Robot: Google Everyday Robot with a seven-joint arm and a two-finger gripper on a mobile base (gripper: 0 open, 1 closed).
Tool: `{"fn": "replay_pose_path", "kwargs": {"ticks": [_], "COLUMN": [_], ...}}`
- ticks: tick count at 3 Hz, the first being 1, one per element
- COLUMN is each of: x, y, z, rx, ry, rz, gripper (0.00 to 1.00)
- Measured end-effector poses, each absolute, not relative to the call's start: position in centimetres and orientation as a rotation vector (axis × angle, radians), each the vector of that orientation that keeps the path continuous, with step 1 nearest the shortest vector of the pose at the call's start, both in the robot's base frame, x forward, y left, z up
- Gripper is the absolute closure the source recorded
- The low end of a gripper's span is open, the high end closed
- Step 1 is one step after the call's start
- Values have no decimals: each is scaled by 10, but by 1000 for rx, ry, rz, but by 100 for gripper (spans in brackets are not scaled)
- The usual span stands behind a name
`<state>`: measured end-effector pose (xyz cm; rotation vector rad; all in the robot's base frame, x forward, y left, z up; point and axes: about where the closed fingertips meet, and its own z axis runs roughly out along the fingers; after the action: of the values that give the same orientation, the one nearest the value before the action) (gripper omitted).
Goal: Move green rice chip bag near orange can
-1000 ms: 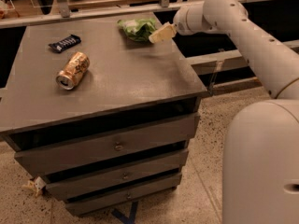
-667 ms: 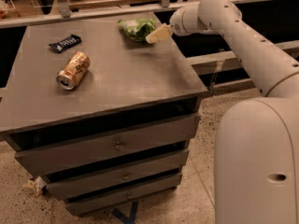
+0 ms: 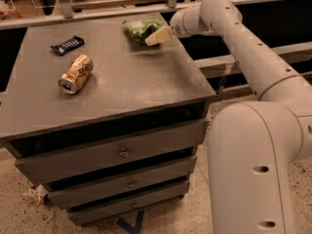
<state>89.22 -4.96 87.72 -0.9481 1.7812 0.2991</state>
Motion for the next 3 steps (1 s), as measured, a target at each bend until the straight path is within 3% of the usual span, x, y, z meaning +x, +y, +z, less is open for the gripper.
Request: {"fn": "replay_pose_path", "kwargs": {"ticks": [1,3], "x": [897,897], "y": [-37,-29], "z": [877,877], "rx": [-984,-1027], "ry": [1745,1699], "rz": [312,357], "gripper": [18,65]}}
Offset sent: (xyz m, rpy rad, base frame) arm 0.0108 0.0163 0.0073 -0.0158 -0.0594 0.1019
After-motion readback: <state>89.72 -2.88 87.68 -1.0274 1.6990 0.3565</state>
